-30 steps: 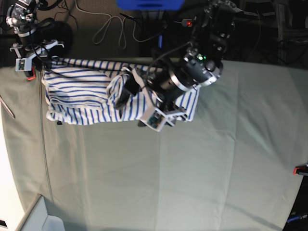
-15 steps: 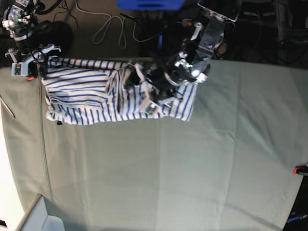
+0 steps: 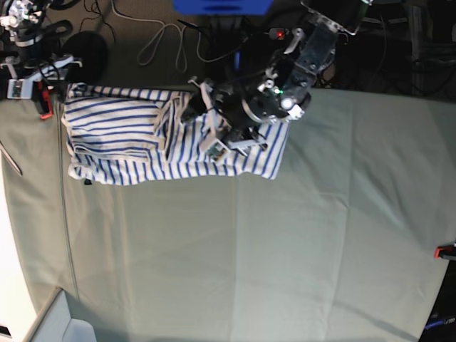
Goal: Layout the t-shirt on the table in an organized manner, then fold the t-shirt properly
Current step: 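Lay the folded end down and open the left gripper, withdrawing it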
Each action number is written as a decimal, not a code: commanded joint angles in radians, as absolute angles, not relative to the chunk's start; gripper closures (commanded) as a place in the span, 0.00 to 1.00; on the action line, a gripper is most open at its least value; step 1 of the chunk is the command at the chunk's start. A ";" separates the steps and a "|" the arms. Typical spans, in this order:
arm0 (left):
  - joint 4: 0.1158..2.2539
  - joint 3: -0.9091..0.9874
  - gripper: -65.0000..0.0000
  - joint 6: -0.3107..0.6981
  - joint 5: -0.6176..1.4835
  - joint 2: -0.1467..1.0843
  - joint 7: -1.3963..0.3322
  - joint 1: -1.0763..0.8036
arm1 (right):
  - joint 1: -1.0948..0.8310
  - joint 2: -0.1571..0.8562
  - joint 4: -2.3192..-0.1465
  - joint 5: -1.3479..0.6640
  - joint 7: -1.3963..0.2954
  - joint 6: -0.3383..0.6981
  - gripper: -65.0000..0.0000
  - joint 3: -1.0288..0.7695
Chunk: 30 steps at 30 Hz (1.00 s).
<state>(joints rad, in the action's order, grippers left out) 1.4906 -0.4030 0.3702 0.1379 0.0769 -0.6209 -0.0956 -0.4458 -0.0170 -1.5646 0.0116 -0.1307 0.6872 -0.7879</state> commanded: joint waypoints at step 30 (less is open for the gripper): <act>1.701 0.119 0.37 0.383 0.151 0.079 -0.605 -0.199 | -0.111 0.022 -1.199 0.125 -0.206 0.698 0.37 -0.736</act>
<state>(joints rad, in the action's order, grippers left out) 1.6821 0.1162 0.3782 0.1417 0.0799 -0.6250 -0.2043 -0.1123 0.0185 -1.1984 0.1074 -0.1699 0.6842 -0.7376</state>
